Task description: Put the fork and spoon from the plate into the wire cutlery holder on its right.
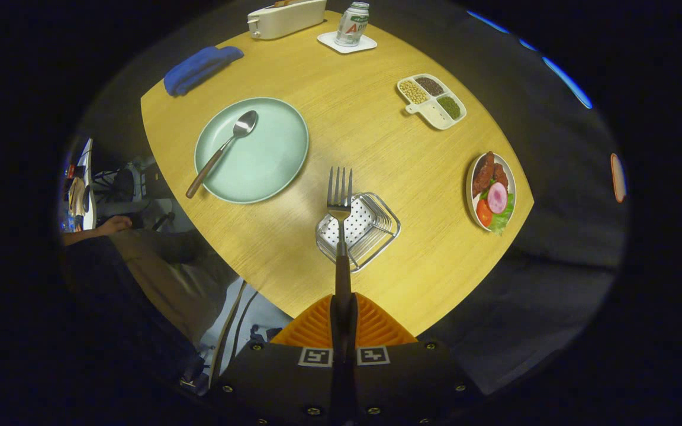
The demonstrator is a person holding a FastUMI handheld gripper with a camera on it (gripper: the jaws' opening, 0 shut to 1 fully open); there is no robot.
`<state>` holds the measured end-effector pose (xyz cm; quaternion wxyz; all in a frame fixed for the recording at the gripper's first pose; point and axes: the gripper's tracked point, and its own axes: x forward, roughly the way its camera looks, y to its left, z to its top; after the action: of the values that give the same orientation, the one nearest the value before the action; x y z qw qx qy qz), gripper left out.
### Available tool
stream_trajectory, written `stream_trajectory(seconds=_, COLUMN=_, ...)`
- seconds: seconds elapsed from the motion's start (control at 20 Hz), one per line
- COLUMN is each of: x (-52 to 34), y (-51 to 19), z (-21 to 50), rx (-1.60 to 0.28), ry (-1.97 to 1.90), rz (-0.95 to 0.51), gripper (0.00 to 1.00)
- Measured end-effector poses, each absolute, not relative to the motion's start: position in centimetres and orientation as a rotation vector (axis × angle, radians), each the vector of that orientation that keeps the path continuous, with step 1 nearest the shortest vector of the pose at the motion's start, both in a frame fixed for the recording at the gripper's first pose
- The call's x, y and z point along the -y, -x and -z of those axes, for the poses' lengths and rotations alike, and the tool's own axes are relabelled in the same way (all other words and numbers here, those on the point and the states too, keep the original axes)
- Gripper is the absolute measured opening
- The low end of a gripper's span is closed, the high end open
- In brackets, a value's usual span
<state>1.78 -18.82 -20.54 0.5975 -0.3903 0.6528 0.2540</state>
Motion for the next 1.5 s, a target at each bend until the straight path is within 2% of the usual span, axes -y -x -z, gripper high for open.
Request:
stream_trajectory(seconds=0.4, x=22.2, y=-2.1, z=22.0, rx=-1.643, ry=0.982, rz=-0.568, gripper=0.01)
stream_trajectory(seconds=1.0, x=20.7, y=-3.9, z=27.0, rx=-1.815, ry=1.058, rz=-0.558, gripper=0.01)
stream_trajectory(seconds=1.2, x=20.8, y=-4.2, z=27.1, rx=-1.834, ry=1.027, rz=-0.538, gripper=0.09)
stream_trajectory(seconds=1.5, x=20.0, y=-5.3, z=25.8, rx=-1.774, ry=0.914, rz=-0.532, gripper=0.13)
